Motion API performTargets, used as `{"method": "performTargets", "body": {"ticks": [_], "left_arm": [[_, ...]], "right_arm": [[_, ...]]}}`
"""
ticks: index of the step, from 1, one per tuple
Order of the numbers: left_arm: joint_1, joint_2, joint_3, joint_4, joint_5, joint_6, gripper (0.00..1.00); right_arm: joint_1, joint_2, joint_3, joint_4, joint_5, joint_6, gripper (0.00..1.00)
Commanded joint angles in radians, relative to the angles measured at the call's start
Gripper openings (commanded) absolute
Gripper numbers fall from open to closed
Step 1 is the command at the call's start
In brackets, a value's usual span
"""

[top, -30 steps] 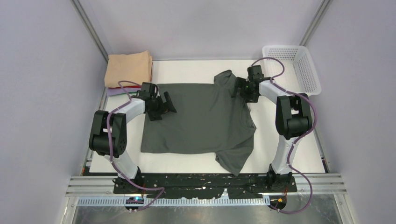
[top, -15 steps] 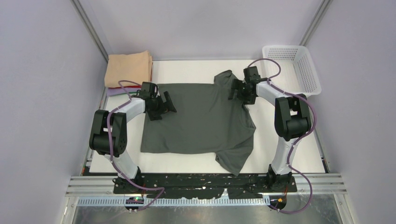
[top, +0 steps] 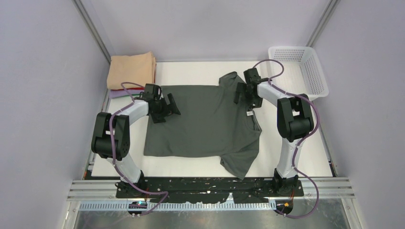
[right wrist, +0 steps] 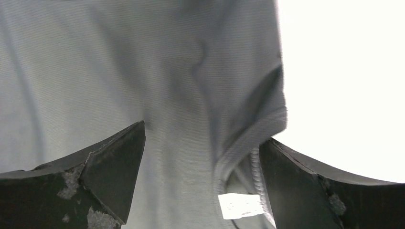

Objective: Fold and stack the t-shirts
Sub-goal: Flatten out the tshirt

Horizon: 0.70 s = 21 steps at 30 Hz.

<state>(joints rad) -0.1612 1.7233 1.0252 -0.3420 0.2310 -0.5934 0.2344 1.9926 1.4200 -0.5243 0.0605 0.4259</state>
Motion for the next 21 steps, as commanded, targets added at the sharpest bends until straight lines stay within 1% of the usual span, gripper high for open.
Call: {"method": "performTargets", "body": {"ticks": [1, 7, 9, 12, 14, 17, 18, 20, 21], "left_arm": [[0.019, 0.017, 0.007, -0.029, -0.037, 0.026, 1.00], [0.026, 0.014, 0.005, -0.031, -0.030, 0.027, 1.00], [0.026, 0.014, 0.005, -0.032, -0.030, 0.027, 1.00], [0.026, 0.014, 0.009, -0.033, -0.029, 0.028, 1.00], [0.026, 0.014, 0.011, -0.031, -0.028, 0.030, 1.00], [0.026, 0.015, 0.013, -0.029, -0.028, 0.028, 1.00], [0.026, 0.016, 0.015, -0.029, -0.027, 0.028, 1.00], [0.026, 0.018, 0.016, -0.029, -0.024, 0.029, 1.00], [0.026, 0.018, 0.016, -0.028, -0.023, 0.030, 1.00]], "right_arm": [[-0.032, 0.018, 0.057, -0.085, 0.163, 0.004, 0.96], [-0.073, 0.045, 0.075, -0.113, 0.198, -0.022, 0.97], [-0.076, 0.044, 0.074, -0.093, 0.176, -0.051, 0.97], [-0.076, 0.022, 0.059, -0.052, 0.089, -0.123, 0.97], [-0.076, 0.000, 0.043, -0.031, 0.069, -0.163, 0.96], [-0.077, -0.025, 0.017, 0.029, 0.037, -0.239, 0.92], [-0.076, -0.034, 0.010, 0.040, 0.003, -0.255, 0.89], [-0.076, -0.036, 0.021, 0.035, -0.023, -0.287, 0.84], [-0.076, -0.045, 0.024, 0.020, -0.016, -0.298, 0.83]]}}
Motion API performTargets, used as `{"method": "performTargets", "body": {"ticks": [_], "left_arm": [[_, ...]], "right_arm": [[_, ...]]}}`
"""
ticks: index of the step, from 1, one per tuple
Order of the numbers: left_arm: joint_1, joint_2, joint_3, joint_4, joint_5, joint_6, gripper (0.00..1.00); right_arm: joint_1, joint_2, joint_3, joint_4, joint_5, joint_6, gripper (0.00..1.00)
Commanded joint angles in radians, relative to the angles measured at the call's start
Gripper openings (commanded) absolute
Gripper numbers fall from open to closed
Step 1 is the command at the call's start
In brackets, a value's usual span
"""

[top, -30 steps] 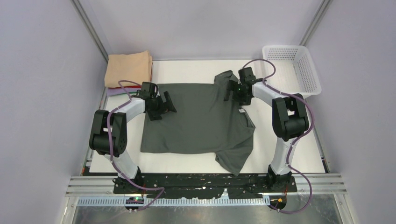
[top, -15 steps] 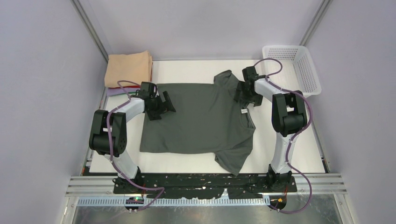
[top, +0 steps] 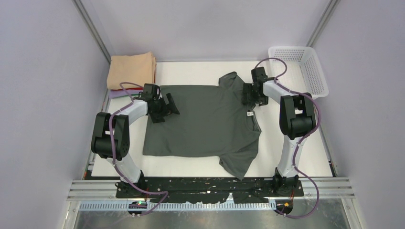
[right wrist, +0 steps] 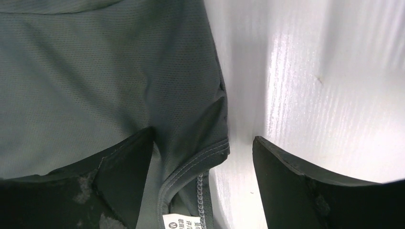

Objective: Fold and stack the t-shirts
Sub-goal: Flatten out the tshirt

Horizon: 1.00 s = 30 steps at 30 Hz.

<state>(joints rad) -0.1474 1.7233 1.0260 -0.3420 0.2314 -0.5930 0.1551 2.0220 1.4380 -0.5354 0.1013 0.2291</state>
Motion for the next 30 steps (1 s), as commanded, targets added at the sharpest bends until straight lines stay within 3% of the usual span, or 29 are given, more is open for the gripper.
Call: {"method": "performTargets", "body": {"ticks": [1, 8, 12, 16, 20, 30], "left_arm": [[0.013, 0.019, 0.014, -0.028, -0.024, 0.030, 1.00], [0.014, 0.026, 0.019, -0.026, -0.019, 0.031, 1.00], [0.013, 0.034, 0.030, -0.028, -0.016, 0.033, 1.00], [0.014, 0.028, 0.026, -0.025, -0.013, 0.033, 1.00], [0.014, 0.028, 0.023, -0.022, -0.009, 0.033, 1.00], [0.014, 0.026, 0.016, -0.015, -0.004, 0.032, 1.00]], "right_arm": [[0.003, -0.085, 0.003, 0.028, -0.049, -0.103, 0.83], [-0.011, -0.204, -0.071, 0.030, 0.002, -0.067, 0.82], [-0.022, -0.222, -0.132, 0.026, 0.009, -0.034, 0.76], [-0.036, -0.214, -0.151, 0.010, 0.041, 0.002, 0.61], [-0.041, -0.193, -0.140, 0.005, 0.061, 0.016, 0.54], [-0.042, -0.081, -0.058, 0.040, -0.040, 0.123, 0.49]]}}
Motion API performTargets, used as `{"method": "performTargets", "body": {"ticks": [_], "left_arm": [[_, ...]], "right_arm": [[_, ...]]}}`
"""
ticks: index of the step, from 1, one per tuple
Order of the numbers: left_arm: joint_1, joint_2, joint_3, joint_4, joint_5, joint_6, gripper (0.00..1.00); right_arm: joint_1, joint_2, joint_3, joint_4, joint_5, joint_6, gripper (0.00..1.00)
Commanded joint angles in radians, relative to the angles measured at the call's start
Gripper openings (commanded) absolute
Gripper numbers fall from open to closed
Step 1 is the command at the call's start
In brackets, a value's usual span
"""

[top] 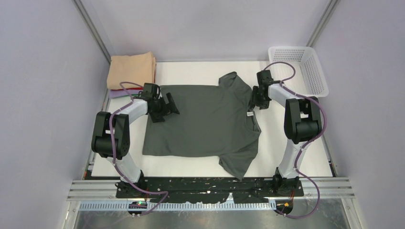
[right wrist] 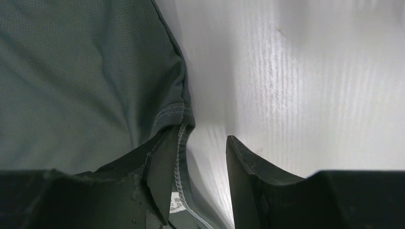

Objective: Fold and stack the t-shirts
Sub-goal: Flatten out the tshirt

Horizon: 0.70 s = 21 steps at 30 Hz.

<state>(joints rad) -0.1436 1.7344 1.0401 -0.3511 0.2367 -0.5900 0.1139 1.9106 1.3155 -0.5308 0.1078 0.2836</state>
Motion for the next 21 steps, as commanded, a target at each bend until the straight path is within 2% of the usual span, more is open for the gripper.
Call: {"method": "performTargets", "body": {"ticks": [1, 6, 17, 21], "left_arm": [[0.010, 0.016, 0.001, -0.006, -0.008, 0.028, 1.00], [0.010, 0.017, 0.001, -0.005, -0.006, 0.027, 1.00], [0.011, 0.016, -0.003, -0.007, -0.015, 0.030, 1.00], [0.019, 0.015, -0.006, -0.008, -0.014, 0.028, 1.00]], "right_arm": [[-0.001, 0.041, 0.066, 0.039, -0.055, 0.074, 0.48], [0.000, 0.066, 0.076, 0.037, -0.035, 0.092, 0.41], [0.002, 0.086, 0.086, 0.025, -0.015, 0.095, 0.06], [0.001, 0.081, 0.121, -0.036, 0.118, 0.055, 0.05]]}}
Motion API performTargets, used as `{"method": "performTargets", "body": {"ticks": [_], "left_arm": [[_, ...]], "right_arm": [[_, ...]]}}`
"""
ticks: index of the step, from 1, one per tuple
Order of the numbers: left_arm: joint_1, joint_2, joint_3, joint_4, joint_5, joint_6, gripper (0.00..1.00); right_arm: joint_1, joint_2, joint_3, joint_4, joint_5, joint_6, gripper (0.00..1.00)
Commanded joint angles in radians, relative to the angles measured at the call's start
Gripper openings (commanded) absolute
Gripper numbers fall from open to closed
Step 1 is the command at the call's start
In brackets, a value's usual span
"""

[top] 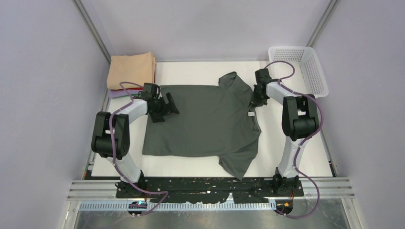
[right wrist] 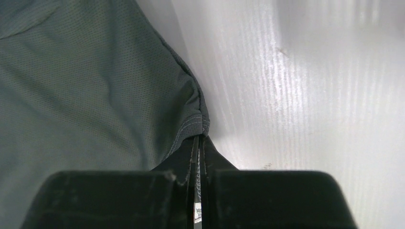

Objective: Fold and stack the t-shirts
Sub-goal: Flatten out the tshirt

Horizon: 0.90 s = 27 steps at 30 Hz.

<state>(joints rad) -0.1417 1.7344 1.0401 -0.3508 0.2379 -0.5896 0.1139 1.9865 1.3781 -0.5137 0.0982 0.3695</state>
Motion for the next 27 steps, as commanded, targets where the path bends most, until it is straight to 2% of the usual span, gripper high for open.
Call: {"method": "performTargets", "body": {"ticks": [1, 6, 13, 15, 18, 21, 22, 23, 24, 27], "left_arm": [[0.017, 0.014, -0.008, -0.007, -0.014, 0.027, 1.00], [0.019, 0.014, -0.009, -0.005, -0.010, 0.025, 1.00], [0.019, 0.012, -0.010, -0.006, -0.009, 0.027, 1.00], [0.020, 0.008, -0.012, -0.005, -0.007, 0.026, 1.00], [0.020, -0.008, -0.016, 0.014, 0.028, 0.022, 1.00], [0.018, -0.036, -0.030, 0.050, 0.081, 0.010, 1.00], [0.017, -0.049, -0.034, 0.060, 0.090, 0.004, 1.00], [0.014, -0.070, -0.036, 0.065, 0.096, 0.000, 1.00], [0.012, -0.088, -0.040, 0.066, 0.096, 0.001, 0.99], [-0.003, -0.162, -0.062, 0.066, 0.090, -0.002, 1.00]], "right_arm": [[0.001, 0.001, 0.065, -0.064, 0.147, -0.037, 0.05], [0.001, -0.018, 0.099, -0.125, 0.283, -0.079, 0.05], [0.001, -0.004, 0.110, -0.147, 0.350, -0.095, 0.06], [0.001, -0.001, 0.113, -0.148, 0.334, -0.098, 0.18], [0.001, -0.022, 0.110, -0.141, 0.301, -0.101, 0.48], [0.007, -0.070, 0.072, -0.121, 0.243, -0.096, 0.61], [0.010, -0.104, 0.044, -0.115, 0.227, -0.092, 0.70], [0.016, -0.142, 0.030, -0.102, 0.187, -0.087, 0.79], [0.021, -0.163, -0.004, -0.095, 0.171, -0.082, 0.98], [0.053, -0.279, -0.086, -0.073, 0.111, -0.049, 0.96]]}}
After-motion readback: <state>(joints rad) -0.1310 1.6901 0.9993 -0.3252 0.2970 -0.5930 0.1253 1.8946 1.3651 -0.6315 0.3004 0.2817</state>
